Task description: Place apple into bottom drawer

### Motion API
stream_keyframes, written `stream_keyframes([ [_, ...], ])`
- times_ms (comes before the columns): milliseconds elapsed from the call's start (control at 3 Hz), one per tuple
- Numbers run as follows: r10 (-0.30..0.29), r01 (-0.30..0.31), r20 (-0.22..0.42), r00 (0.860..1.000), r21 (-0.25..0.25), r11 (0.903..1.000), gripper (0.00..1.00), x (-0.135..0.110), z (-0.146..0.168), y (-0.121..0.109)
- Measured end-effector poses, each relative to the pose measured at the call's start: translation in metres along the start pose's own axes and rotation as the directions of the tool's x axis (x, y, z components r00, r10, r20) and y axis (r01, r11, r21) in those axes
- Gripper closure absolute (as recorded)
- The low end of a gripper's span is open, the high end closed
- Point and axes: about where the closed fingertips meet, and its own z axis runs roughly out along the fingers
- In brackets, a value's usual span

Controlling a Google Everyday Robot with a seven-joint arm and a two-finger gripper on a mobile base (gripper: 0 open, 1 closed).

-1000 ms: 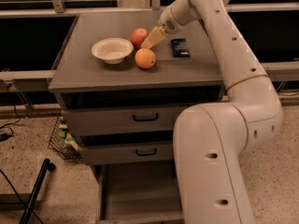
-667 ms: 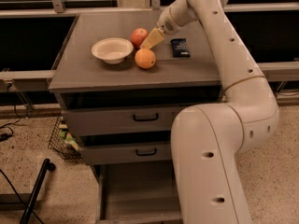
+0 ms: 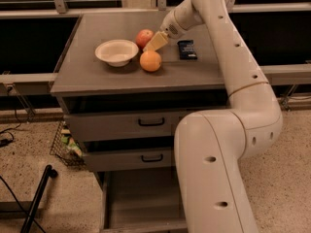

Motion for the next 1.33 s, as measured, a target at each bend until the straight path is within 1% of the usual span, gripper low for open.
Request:
stream_keyframes([
  [667, 0.023, -0.023, 0.059, 0.998, -0.012, 0.9997, 0.25, -0.007, 0.008, -0.001],
  [1000, 0.022, -0.020, 0.092, 0.996, -0.030, 0.9993, 0.27, -0.017, 0.022, 0.004],
  [1333, 0.015, -0.012, 0.089, 0.996, -0.042, 0.9990, 0.26, -0.018, 0.030, 0.009],
])
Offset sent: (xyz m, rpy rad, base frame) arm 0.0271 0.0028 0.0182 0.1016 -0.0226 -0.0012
